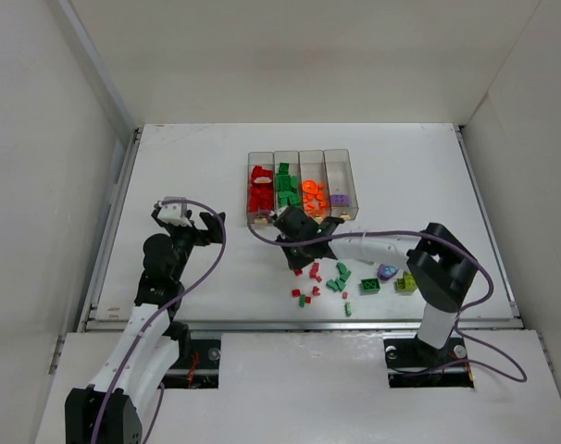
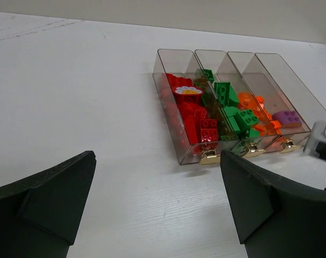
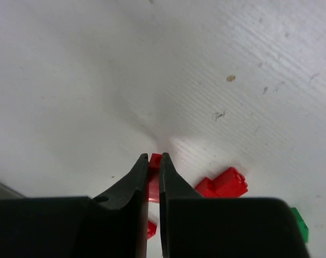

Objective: Sort the legos into containers by color

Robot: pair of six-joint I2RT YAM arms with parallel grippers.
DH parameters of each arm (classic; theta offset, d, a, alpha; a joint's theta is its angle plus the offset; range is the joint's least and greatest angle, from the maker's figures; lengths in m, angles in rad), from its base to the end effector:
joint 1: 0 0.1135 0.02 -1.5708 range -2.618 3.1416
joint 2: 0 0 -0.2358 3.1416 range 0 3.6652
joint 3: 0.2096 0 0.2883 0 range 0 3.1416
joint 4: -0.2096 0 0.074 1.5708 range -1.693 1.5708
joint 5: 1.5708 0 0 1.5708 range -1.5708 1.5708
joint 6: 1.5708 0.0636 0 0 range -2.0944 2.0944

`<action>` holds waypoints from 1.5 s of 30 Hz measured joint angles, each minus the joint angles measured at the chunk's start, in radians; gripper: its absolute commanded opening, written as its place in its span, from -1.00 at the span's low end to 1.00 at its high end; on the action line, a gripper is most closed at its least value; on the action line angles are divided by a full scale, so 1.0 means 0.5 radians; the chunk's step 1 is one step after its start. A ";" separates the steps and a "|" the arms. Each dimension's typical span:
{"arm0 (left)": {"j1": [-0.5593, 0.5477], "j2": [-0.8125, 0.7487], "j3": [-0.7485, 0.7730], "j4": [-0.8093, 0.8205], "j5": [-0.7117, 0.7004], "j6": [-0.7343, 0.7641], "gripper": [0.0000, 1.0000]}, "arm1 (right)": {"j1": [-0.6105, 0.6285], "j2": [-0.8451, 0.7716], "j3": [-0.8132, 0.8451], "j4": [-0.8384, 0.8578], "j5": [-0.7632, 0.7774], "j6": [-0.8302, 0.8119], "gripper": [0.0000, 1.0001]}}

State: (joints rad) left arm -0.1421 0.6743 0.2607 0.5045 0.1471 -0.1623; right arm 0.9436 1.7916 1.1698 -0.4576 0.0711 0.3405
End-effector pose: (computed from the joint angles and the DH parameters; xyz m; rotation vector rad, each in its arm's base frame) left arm 0.2506 -0.0453 0.2147 0.1049 1.4872 -0.3550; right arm 0.2388 0.3217 0.1069 -0.7753 2.5735 0.3270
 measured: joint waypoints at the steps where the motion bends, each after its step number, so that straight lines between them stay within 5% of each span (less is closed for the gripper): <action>1: 0.000 0.000 0.000 0.001 0.002 0.000 1.00 | -0.001 0.002 0.069 -0.028 0.001 -0.008 -1.00; 8: 0.000 0.000 0.000 0.001 0.008 0.014 1.00 | -0.011 0.166 0.826 -0.004 0.063 -0.091 -1.00; 19: 0.000 -0.001 0.000 0.001 0.043 0.042 1.00 | -0.259 0.981 1.723 0.020 0.377 -0.109 -0.97; 26: 0.000 0.000 0.002 -0.003 0.126 0.138 1.00 | -0.335 1.080 1.827 -0.045 0.427 -0.107 0.13; 29: 0.000 0.008 0.021 -0.040 0.272 0.270 1.00 | -0.335 1.077 1.861 -0.037 0.378 -0.116 0.30; 33: 0.001 0.121 0.174 -0.219 0.658 0.612 1.00 | -0.343 1.062 1.855 -0.044 0.299 -0.147 0.35; 38: -0.063 0.434 0.671 -0.790 1.230 1.398 1.00 | -0.369 0.887 1.688 -0.054 0.204 -0.167 0.35; 45: -0.604 0.977 1.331 -1.739 1.350 2.582 1.00 | -0.510 0.137 0.938 0.062 0.084 -0.172 0.38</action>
State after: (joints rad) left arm -0.4442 1.1629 0.9264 -0.3649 0.8223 1.1286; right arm 0.6884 1.8603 1.6390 -0.4267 0.1131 0.2546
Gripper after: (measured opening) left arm 0.996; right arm 0.689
